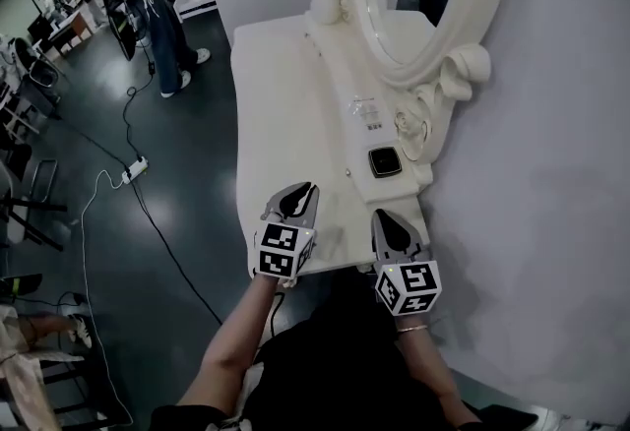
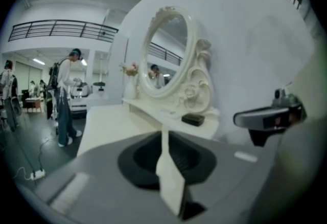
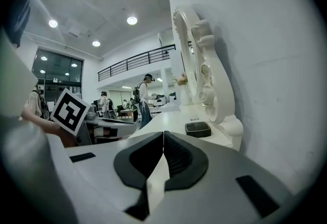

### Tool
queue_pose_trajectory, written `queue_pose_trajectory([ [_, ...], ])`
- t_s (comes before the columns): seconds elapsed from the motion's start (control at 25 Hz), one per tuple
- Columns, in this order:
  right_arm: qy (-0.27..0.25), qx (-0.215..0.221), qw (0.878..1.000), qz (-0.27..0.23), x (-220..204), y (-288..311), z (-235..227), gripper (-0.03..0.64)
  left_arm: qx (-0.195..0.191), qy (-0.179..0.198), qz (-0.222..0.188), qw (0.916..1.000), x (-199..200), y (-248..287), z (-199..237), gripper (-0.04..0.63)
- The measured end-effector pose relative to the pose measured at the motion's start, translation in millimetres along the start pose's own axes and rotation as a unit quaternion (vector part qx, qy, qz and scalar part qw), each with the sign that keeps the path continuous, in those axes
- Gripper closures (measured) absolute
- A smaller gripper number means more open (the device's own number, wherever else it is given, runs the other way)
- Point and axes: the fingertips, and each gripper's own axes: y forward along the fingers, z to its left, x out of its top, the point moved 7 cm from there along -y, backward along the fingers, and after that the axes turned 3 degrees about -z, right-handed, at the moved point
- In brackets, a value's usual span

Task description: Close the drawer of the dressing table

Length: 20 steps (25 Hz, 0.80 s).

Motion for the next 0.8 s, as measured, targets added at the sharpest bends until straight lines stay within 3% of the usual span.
queue_pose_trajectory([
  [0.8, -0.017, 0.020, 1.000, -0.002, 4.3, -6.8, 25.9, 0.614, 0.036, -0.025, -0.027, 0.9987, -5.4, -63.7, 13.6, 0.558],
])
